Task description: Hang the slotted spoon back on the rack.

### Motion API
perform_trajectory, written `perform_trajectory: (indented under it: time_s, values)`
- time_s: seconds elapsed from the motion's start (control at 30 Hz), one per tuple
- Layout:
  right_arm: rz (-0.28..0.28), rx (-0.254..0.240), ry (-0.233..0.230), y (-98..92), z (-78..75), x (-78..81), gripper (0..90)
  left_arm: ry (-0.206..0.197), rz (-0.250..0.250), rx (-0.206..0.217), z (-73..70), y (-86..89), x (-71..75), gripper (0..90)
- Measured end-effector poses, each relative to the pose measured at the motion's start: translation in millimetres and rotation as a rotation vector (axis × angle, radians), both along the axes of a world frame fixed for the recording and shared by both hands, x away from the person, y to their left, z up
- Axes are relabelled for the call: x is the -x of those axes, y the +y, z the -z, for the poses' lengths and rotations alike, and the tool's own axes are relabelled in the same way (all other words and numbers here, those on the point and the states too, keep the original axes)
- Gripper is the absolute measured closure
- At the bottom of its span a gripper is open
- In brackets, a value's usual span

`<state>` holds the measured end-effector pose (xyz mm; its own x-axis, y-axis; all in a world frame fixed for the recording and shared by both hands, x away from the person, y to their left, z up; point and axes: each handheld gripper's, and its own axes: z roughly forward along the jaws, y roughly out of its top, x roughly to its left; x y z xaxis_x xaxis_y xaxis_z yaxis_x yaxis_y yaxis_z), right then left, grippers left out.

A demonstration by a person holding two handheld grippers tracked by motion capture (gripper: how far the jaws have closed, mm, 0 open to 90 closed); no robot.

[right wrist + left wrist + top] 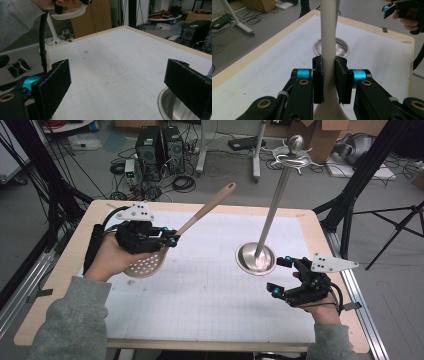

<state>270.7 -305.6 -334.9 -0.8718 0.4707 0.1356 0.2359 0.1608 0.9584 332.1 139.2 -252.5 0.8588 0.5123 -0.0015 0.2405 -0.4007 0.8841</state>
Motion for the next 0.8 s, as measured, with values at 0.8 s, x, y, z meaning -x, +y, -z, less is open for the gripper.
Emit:
perform_trajectory:
  time_s: [0.8]
  values:
    - [-0.013,-0.010,-0.012,1.6,-2.6,1.2,6.1,-0.023,0.054,0.038,-36.6,-23.1,-2.7,77.9]
